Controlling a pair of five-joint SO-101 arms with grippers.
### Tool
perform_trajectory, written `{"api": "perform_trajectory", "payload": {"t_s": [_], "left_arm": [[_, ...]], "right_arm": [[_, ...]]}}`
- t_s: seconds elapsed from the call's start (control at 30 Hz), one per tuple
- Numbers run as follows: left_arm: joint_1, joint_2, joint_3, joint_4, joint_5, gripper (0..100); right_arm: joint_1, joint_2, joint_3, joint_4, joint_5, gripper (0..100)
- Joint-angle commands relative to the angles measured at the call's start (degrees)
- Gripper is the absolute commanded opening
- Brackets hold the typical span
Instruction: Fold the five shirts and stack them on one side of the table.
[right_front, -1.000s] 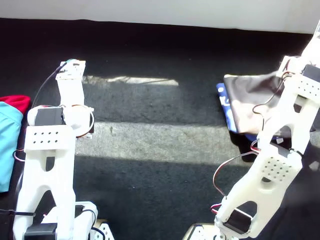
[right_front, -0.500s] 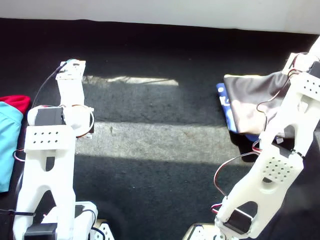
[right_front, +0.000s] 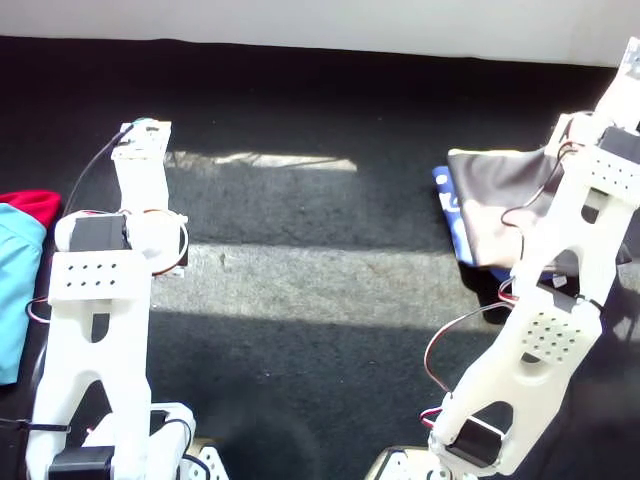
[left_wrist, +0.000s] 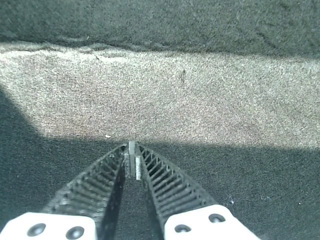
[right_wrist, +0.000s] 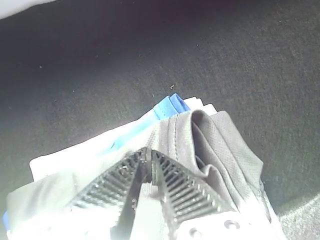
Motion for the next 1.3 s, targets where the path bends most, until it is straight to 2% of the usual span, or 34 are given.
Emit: {"api": "perform_trajectory", "payload": {"t_s": [0.0,0.43,0.63,0.97,1.27], "left_arm": [[-0.4,-1.8,-0.22,-0.26,-0.44,1],[-0.48,-1.8,-0.04,-0.18,-0.44,1],[-0.48,-1.89,1.54,-0.35,-0.44,1],[-0.48,-1.89,-1.27,0.62,-0.35,1],[-6.29,-1.89,-20.09,17.93,-0.35,1]], "right_arm": [[1.54,-0.31,0.4,-1.8,0.44,0.6],[3.03,5.93,-0.31,-3.12,0.09,0.6],[5.32,5.93,-10.86,-1.19,0.0,0.6],[7.87,5.93,-27.56,13.76,0.09,0.6],[1.89,5.93,-49.89,38.46,0.62,0.6]]}}
